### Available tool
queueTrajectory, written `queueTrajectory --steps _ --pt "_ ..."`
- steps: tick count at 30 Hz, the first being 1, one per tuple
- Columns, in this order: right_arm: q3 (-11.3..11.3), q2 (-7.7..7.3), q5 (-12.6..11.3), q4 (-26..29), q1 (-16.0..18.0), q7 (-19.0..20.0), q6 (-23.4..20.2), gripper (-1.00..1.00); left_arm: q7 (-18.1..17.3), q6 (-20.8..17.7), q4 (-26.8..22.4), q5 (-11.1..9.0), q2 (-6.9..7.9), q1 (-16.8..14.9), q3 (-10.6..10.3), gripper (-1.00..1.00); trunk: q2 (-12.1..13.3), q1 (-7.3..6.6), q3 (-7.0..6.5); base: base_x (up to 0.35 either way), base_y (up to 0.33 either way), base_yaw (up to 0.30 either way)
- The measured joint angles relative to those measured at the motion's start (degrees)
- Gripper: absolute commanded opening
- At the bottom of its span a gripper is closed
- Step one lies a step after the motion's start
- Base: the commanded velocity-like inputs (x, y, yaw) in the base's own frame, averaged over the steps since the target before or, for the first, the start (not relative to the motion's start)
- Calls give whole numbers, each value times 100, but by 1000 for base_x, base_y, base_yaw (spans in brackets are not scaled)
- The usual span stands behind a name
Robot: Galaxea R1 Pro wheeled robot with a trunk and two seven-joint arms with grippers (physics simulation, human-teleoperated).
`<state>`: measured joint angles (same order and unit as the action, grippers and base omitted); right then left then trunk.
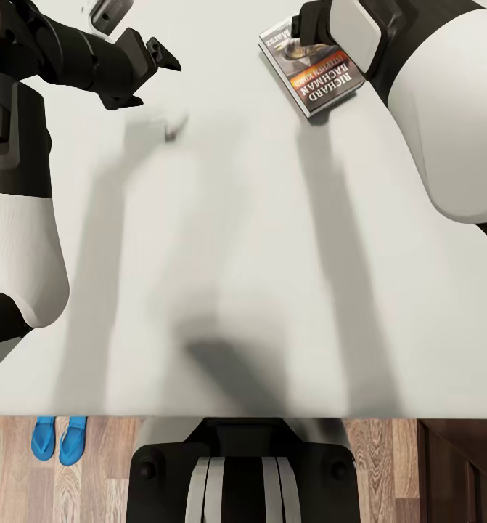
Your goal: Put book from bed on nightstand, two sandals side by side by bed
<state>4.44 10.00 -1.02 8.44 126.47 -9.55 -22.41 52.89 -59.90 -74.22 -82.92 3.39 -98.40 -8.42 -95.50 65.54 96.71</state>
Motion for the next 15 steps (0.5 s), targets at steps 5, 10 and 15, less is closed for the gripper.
queueTrajectory --steps 5,10,15 --pt "-1 0 0 0 -1 3 -3 100 3 0 0 1 2 0 -1 100 0 1 0 -68 0 0" --pt "-2 0 -2 0 -1 6 -4 100 2 0 0 2 6 0 3 100 0 0 0 -75 0 0" --pt "1 0 -6 0 -1 6 -10 100 4 0 0 3 7 0 6 100 0 0 0 -25 0 0"
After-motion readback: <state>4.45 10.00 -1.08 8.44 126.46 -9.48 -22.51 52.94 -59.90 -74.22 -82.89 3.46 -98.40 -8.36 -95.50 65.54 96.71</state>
